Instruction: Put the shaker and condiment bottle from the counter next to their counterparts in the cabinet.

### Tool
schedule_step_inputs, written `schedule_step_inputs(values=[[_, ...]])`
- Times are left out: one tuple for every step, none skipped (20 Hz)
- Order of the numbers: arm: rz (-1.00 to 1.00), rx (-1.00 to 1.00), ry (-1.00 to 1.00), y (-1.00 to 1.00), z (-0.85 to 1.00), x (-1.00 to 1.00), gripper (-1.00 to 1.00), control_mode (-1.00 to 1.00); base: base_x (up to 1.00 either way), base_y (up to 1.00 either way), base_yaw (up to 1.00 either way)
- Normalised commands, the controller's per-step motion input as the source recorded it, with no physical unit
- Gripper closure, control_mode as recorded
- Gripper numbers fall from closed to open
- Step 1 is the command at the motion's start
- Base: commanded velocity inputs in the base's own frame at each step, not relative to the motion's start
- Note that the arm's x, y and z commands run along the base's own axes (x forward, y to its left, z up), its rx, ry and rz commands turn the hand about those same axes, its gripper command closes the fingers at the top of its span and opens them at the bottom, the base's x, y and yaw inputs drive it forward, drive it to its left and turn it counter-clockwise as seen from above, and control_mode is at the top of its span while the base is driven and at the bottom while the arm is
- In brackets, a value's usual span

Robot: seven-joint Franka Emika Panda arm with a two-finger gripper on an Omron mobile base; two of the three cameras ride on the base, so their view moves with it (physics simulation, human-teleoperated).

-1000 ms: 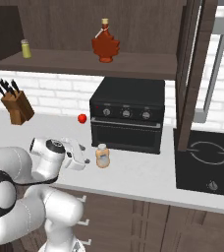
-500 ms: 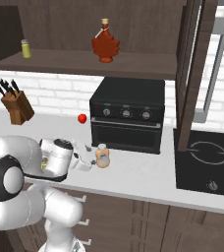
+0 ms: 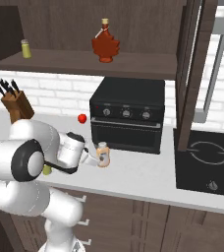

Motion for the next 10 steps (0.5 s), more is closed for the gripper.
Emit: schedule_step_inputs(values=[[0.0, 0.0, 0.04, -0.22, -0.14, 0.38, -1.0, -1.0, 0.0, 0.0, 0.0], [0.0, 0.0, 0.03, -0.19, -0.19, 0.44, -1.0, -1.0, 0.0, 0.0, 0.0], [0.0, 0.0, 0.02, -0.21, -0.22, 0.44, -1.0, -1.0, 0.0, 0.0, 0.0], [0.0, 0.0, 0.03, -0.22, -0.24, 0.4, -1.0, -1.0, 0.0, 0.0, 0.0], [0.0, 0.0, 0.04, -0.24, -0.24, 0.36, -1.0, -1.0, 0.0, 0.0, 0.0], [0.0, 0.0, 0.04, -0.28, -0.21, 0.26, -1.0, -1.0, 0.0, 0.0, 0.0], [0.0, 0.0, 0.07, -0.21, -0.21, 0.19, 1.0, -1.0, 0.0, 0.0, 0.0], [0.0, 0.0, 0.09, -0.21, -0.16, 0.04, 1.0, -1.0, 0.0, 0.0, 0.0], [0.0, 0.0, 0.07, -0.29, -0.14, 0.0, 1.0, -1.0, 0.0, 0.0, 0.0], [0.0, 0.0, 0.01, -0.37, -0.15, -0.12, 1.0, -1.0, 0.0, 0.0, 0.0]])
